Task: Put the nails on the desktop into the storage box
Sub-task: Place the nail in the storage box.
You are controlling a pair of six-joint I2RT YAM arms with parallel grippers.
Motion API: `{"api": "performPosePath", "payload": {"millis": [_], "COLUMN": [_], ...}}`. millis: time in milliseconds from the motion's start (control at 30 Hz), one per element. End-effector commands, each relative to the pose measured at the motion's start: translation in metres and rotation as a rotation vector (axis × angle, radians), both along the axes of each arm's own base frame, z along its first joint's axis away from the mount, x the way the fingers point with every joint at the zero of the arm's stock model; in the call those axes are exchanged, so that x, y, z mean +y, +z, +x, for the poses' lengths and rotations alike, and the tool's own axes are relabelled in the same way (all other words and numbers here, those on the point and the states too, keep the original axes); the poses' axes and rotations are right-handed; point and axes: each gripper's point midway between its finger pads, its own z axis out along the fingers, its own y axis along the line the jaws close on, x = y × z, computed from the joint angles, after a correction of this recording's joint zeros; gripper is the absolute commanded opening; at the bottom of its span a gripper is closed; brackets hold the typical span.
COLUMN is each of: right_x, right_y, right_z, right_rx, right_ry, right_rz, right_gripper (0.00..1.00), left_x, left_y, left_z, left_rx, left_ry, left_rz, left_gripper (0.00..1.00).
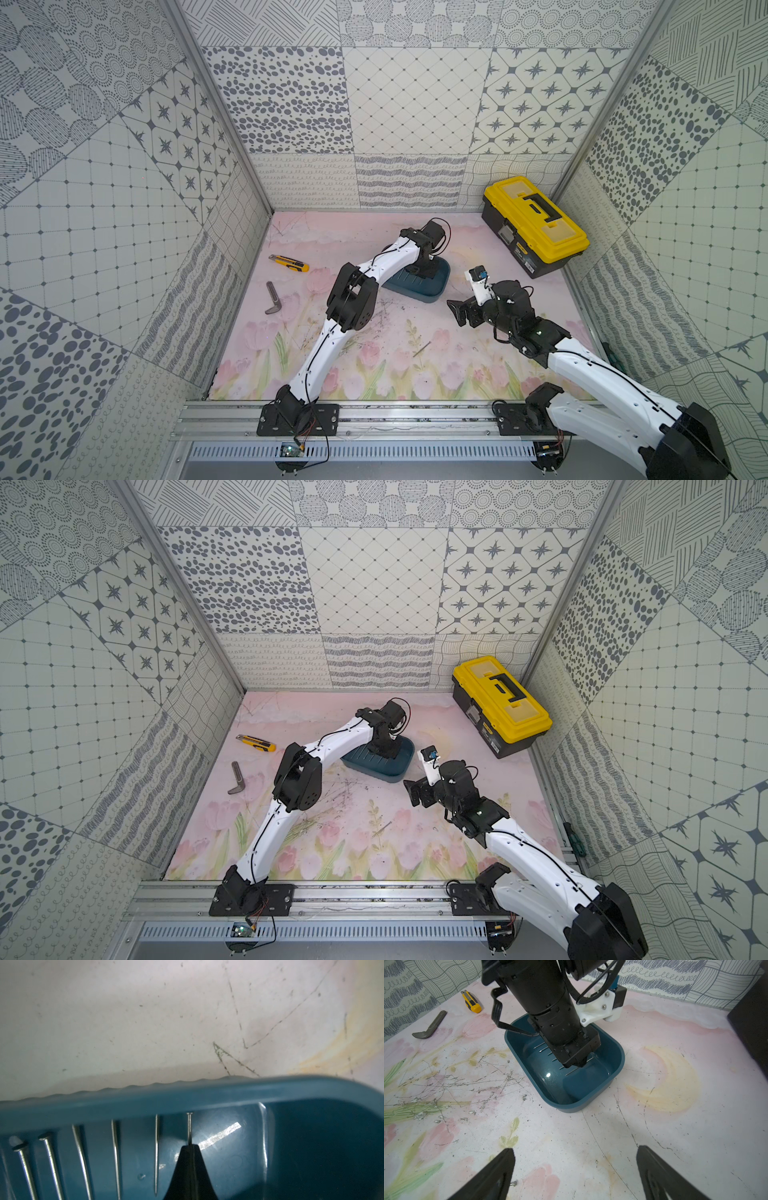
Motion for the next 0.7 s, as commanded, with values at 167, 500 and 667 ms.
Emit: {"api": "performPosePath", "payload": {"millis": [167,500,667], "right_x": [0.0021,0.0025,0.0029], "right_y": [0.0173,0.0174,0.0179], "right_z": [0.0034,0.0026,0.0024], "right_rx": [-0.048,-0.049,-0.051], "right_ry": [0.002,0.006,0.01], "right_rz": [0.044,0.047,0.048], "right_gripper": [0.97,0.97,0.97], "left_x": [0.0011,0.0012,0.0015], "left_y": [-0.0019,-0.0025,-0.0009], "left_z": [0.0004,0.0006,0.0011], "left_rx": [0.001,0.001,-0.002], "left_ry": [0.0,-0.005,-0.005], "left_rz": [0.011,0.015,0.015], "left_gripper": [0.0,0.01,0.04]}}
